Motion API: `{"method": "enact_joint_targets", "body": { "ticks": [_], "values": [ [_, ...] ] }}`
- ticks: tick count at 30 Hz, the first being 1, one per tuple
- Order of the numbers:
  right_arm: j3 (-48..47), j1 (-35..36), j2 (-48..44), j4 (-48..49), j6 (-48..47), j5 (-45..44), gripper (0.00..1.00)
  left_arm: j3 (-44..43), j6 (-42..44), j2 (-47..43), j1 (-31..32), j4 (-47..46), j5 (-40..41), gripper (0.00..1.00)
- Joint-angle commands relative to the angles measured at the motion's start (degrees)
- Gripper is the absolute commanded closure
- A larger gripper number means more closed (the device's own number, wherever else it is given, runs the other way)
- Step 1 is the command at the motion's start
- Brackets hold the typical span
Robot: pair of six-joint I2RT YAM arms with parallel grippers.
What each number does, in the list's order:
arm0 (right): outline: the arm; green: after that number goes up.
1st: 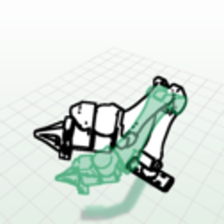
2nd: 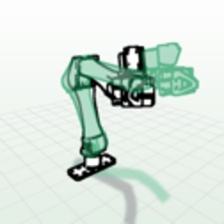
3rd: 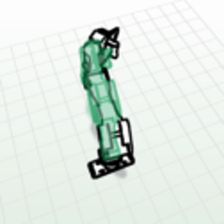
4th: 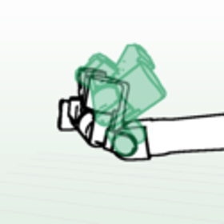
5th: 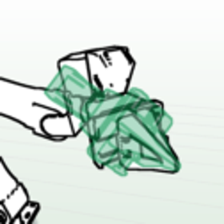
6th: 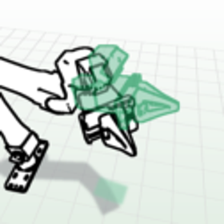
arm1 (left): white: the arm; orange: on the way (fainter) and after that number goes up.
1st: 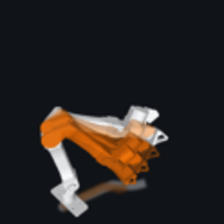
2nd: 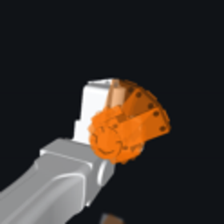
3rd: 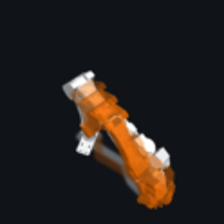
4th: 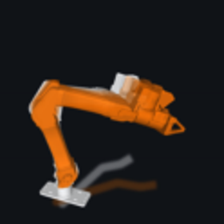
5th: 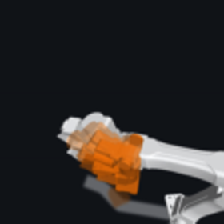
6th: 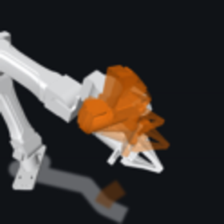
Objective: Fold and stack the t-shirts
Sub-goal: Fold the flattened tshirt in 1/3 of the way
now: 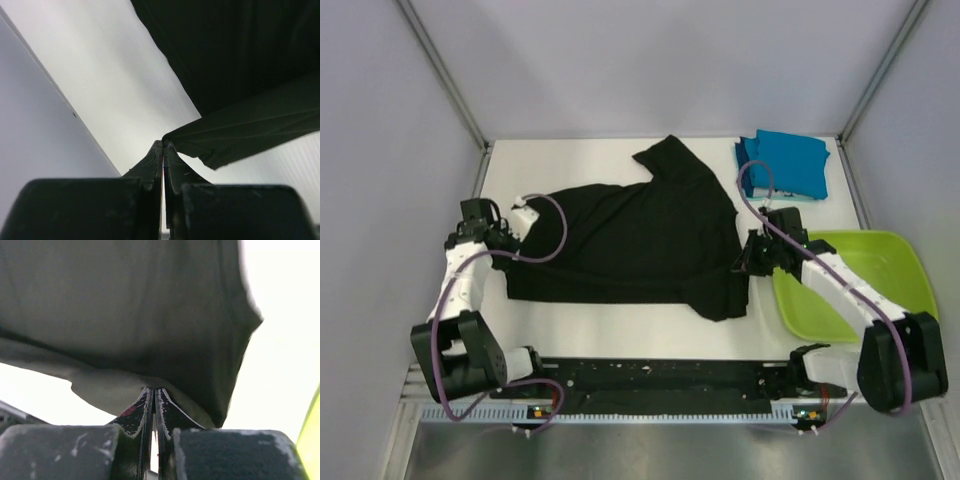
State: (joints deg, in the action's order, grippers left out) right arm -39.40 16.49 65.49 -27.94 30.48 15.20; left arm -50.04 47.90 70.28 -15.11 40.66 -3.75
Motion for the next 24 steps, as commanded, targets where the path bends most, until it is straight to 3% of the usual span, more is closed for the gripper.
{"method": "enact_joint_targets", "body": {
  "ticks": [1, 5, 9, 18, 24],
  "values": [
    [-6.47, -3.92, 9.28, 10.97, -6.30, 1.05, 1.00, -7.43, -4.30, 7.74, -0.18, -6.91, -3.90, 1.00],
    [-12.09, -4.18, 18.60, 12.04, -10.26, 1.59, 1.00, -11.12, -5.88, 14.78, -0.09, -7.97, -3.63, 1.00],
    [-15.35, -5.94, 21.95, 11.60, -11.32, -0.35, 1.00, -13.76, -7.03, 19.01, 0.00, -8.41, -3.46, 1.00],
    [-21.33, -7.09, 27.49, 10.89, -15.89, 2.46, 1.00, -13.33, -6.42, 20.95, 1.84, -8.23, -2.85, 1.00],
    [-25.64, -7.09, 32.59, 10.19, -17.29, -1.75, 1.00, -12.88, -8.96, 22.70, 1.75, -11.66, 1.99, 1.00]
  ]
}}
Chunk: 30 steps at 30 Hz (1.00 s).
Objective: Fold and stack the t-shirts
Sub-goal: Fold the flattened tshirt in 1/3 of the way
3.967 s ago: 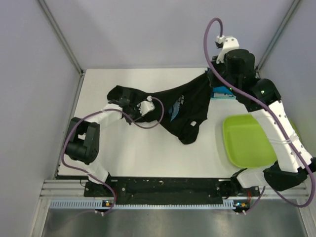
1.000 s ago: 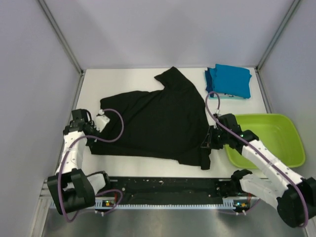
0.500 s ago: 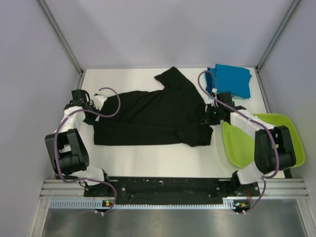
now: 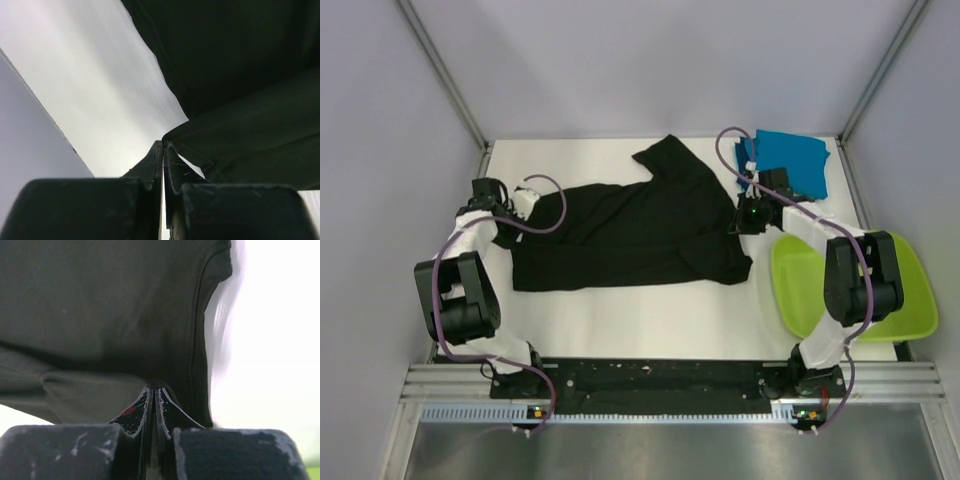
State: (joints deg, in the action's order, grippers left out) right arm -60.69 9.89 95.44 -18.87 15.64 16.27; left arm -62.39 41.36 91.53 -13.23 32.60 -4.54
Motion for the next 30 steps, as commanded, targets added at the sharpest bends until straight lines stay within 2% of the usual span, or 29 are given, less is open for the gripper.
{"method": "enact_joint_targets", "body": {
  "ticks": [1, 6, 7, 9, 11, 13, 15, 17, 20, 23, 26, 30],
  "values": [
    [-4.96, -0.40, 3.26, 0.86, -2.63, -3.17, 1.00, -1.15, -3.04, 1.90, -0.12, -3.77, 2.78, 1.00],
    [-6.72, -0.40, 4.40, 0.77, -3.59, -5.72, 1.00, -3.70, -5.41, 3.74, -0.12, -5.18, 1.55, 0.98],
    [-7.51, -0.40, 4.67, 0.42, -3.77, -6.33, 0.95, -4.31, -5.68, 4.18, -0.12, -5.35, 1.46, 0.84],
    [-9.26, -0.49, 5.11, -1.94, -4.04, -8.00, 0.72, -6.24, -6.12, 5.15, -0.04, -5.09, 1.72, 0.60],
    [-10.85, -0.14, 3.71, -5.54, -3.52, -11.07, 0.59, -8.87, -6.91, 5.59, -0.04, -3.52, 2.34, 0.53],
    [-10.68, 1.26, -0.05, -8.45, -2.72, -15.98, 0.45, -10.12, -6.91, 2.89, 0.05, -1.49, 1.03, 0.51],
    [-9.20, 2.15, -4.27, -12.22, -0.71, -20.30, 0.39, -8.20, -4.03, -1.33, 0.75, -0.09, -1.87, 0.50],
    [-5.87, 3.55, -8.67, -15.13, 1.93, -22.59, 0.35, -2.68, 2.02, -6.34, 3.20, 2.02, -4.50, 0.54],
    [-1.73, 5.75, -10.71, -19.26, 4.22, -23.57, 0.34, 7.25, 12.83, -12.76, 8.03, 5.27, -5.66, 0.56],
    [3.45, 7.68, -12.29, -19.89, 7.47, -22.60, 0.34, 15.87, 21.28, -17.16, 10.59, 5.02, -5.92, 0.49],
    [6.89, 8.30, -12.30, -17.53, 8.44, -21.99, 0.34, 19.23, 21.65, -16.47, 10.60, 0.64, -4.35, 0.44],
    [10.58, 8.22, -8.44, -9.97, 8.79, -16.54, 0.34, 23.27, 22.36, -13.66, 10.60, -9.99, -1.45, 0.42]
  ]
}}
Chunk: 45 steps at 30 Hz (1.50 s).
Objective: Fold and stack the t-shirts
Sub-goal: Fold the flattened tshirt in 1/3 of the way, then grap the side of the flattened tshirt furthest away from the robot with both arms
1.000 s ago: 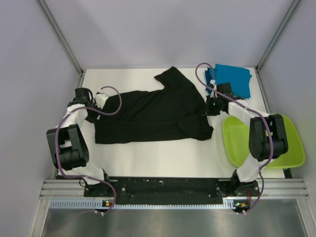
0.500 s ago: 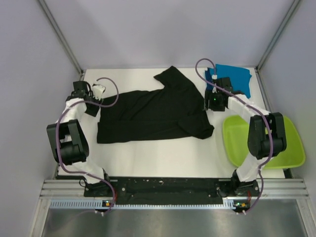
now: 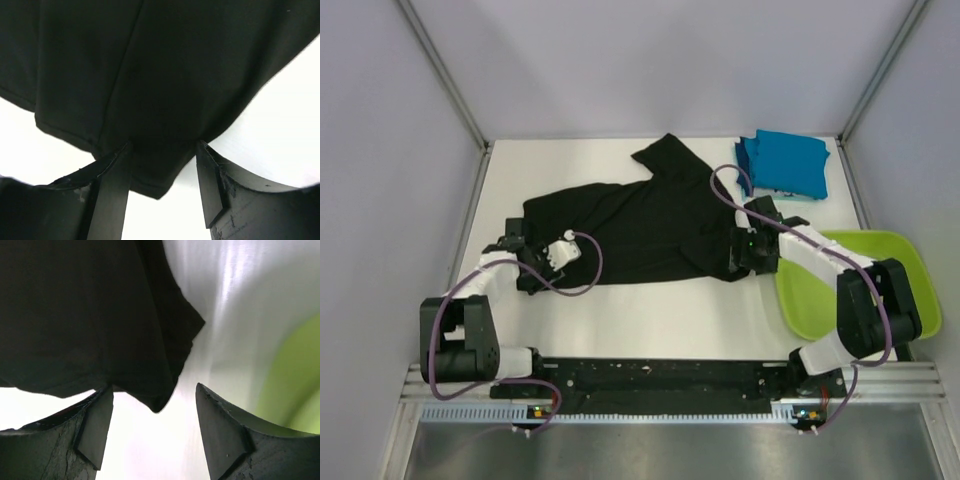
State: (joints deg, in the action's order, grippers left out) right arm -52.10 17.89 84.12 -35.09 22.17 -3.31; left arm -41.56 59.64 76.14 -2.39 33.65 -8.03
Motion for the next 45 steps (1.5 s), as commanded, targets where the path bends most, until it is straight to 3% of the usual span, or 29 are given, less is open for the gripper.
{"method": "enact_joint_targets", "body": {
  "ticks": [1, 2, 4, 6, 8, 10, 13, 17, 24, 26, 27, 28, 29, 30, 31, 32, 37, 38, 40, 42, 45],
  "values": [
    [2.52, 0.22, 4.37, 7.31, 2.35, 3.05, 0.34, 2.97, 4.00, 2.60, -0.24, -12.80, 3.01, 0.43],
    [2.96, 0.30, 5.52, 8.19, 2.43, 3.13, 0.36, 3.59, 3.82, 3.31, -0.24, -15.17, 3.98, 0.43],
    [3.84, 0.22, 7.37, 10.03, 2.43, 3.13, 0.51, 5.60, 3.29, 4.36, -0.24, -20.88, 6.18, 0.48],
    [4.02, 0.30, 7.82, 10.48, 2.44, 2.96, 0.74, 7.27, 2.94, 4.81, -0.24, -25.37, 7.15, 0.71],
    [4.11, 0.30, 6.33, 10.39, 2.52, 2.70, 0.90, 7.81, 2.24, 4.28, -0.16, -26.44, 7.42, 1.00],
    [4.55, 0.30, 3.61, 9.00, 2.35, 2.26, 1.00, 7.46, 1.10, 2.62, -0.33, -25.13, 7.51, 1.00],
    [4.63, 0.39, -1.74, 3.12, 2.78, 1.55, 1.00, 6.06, 0.92, -2.29, -0.77, -19.79, 10.49, 1.00],
    [6.65, 1.36, -10.62, -5.93, 4.45, 2.87, 1.00, 2.11, 2.06, -8.19, -0.86, -1.19, 8.92, 1.00],
    [8.42, 7.06, -25.21, -21.32, 12.97, 4.80, 1.00, -0.45, 3.56, -10.66, -0.77, 23.80, 5.22, 0.99],
    [7.80, 8.12, -26.46, -24.83, 14.21, 6.03, 1.00, -1.76, 3.47, -11.45, -0.77, 28.20, 5.92, 0.84],
    [7.45, 8.47, -26.81, -27.03, 14.39, 5.95, 0.96, -2.64, 3.56, -11.63, -0.68, 30.23, 6.18, 0.71],
    [7.01, 8.65, -27.16, -29.66, 14.30, 5.69, 0.84, -3.61, 3.82, -11.63, -0.77, 31.90, 6.27, 0.59],
    [6.57, 8.65, -27.42, -32.64, 13.60, 5.25, 0.63, -5.18, 3.91, -11.54, -0.77, 33.31, 5.40, 0.47],
    [5.96, 8.65, -27.69, -34.59, 12.99, 4.37, 0.49, -7.37, 3.65, -11.19, -0.77, 33.76, 4.18, 0.44],
    [4.82, 8.65, -28.04, -35.82, 12.37, 3.58, 0.41, -9.83, 2.77, -10.75, -0.77, 33.76, 2.69, 0.11],
    [2.29, 8.65, -28.04, -36.62, 11.24, 1.75, 0.39, -13.51, 0.94, -9.88, -0.77, 33.59, 0.58, 0.01],
    [-15.19, 8.65, -21.73, -28.40, 0.97, -1.26, 0.36, -30.57, -14.25, -0.93, -3.40, 25.53, -9.80, 0.03],
    [-18.36, 8.74, -19.02, -25.06, -1.58, -1.17, 0.35, -32.60, -18.29, 1.88, -3.76, 22.80, -8.94, 0.07],
    [-25.04, 8.65, -12.70, -18.29, -7.73, -2.48, 0.32, -36.03, -24.10, 7.33, -4.54, 19.63, -7.44, 0.27],
    [-32.94, 8.65, -4.88, -13.54, -13.62, -4.15, 0.32, -39.37, -28.15, 13.22, -6.21, 16.55, -8.05, 0.41],
    [-43.41, 8.39, 9.71, -7.20, -20.22, -5.30, 0.29, -43.59, -33.52, 20.52, -8.58, 12.16, -7.35, 0.43]
  ]
}}
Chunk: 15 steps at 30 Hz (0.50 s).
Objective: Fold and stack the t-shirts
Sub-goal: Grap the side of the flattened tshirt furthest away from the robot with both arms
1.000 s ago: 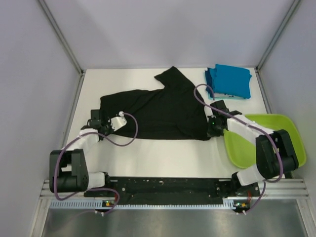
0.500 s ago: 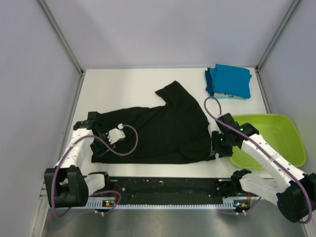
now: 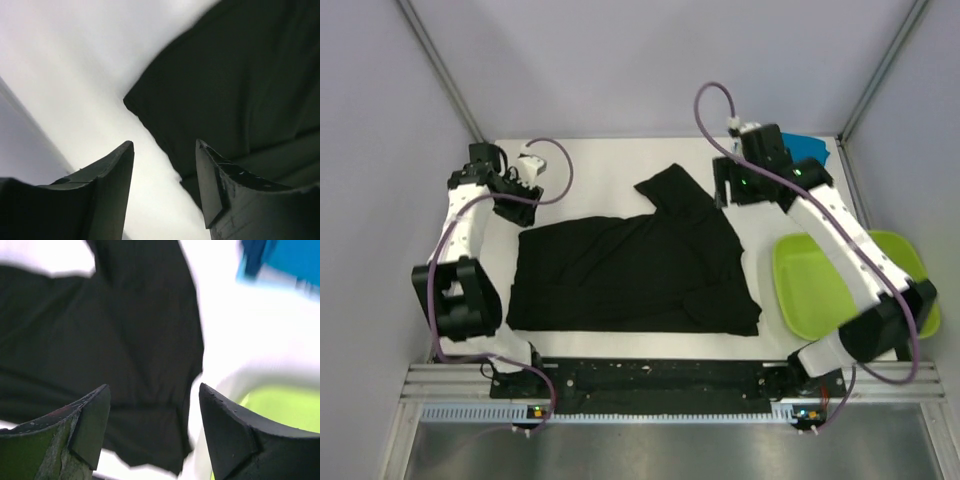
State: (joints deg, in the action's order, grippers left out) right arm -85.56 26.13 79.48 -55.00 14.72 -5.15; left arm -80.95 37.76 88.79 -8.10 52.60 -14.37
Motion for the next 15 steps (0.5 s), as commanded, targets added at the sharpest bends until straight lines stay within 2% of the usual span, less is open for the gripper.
{"method": "enact_joint_targets", "body": {
  "ticks": [1, 4, 10, 12, 15],
  "values": [
    [-14.50, -0.11, 19.60, 13.86, -14.35, -4.25, 0.29, -6.31, -13.13, 10.50, -3.76, -7.33, -0.14, 0.38],
    [-29.52, -0.73, 35.42, 14.05, -17.97, -2.60, 0.29, -10.71, -16.48, 16.83, -4.82, -7.42, 0.13, 0.27],
    [-54.94, -1.70, 60.84, 14.22, -21.13, 1.10, 0.28, -11.34, -18.51, 23.87, -5.35, -8.65, 0.13, 0.21],
    [-59.18, -1.78, 67.62, 15.62, -21.66, 1.72, 0.25, -11.16, -18.95, 25.81, -5.35, -9.09, 0.31, 0.21],
    [-60.43, -2.05, 72.56, 17.56, -22.10, 3.21, 0.21, -11.86, -19.30, 28.01, -5.44, -8.57, 0.22, 0.23]
  ]
}}
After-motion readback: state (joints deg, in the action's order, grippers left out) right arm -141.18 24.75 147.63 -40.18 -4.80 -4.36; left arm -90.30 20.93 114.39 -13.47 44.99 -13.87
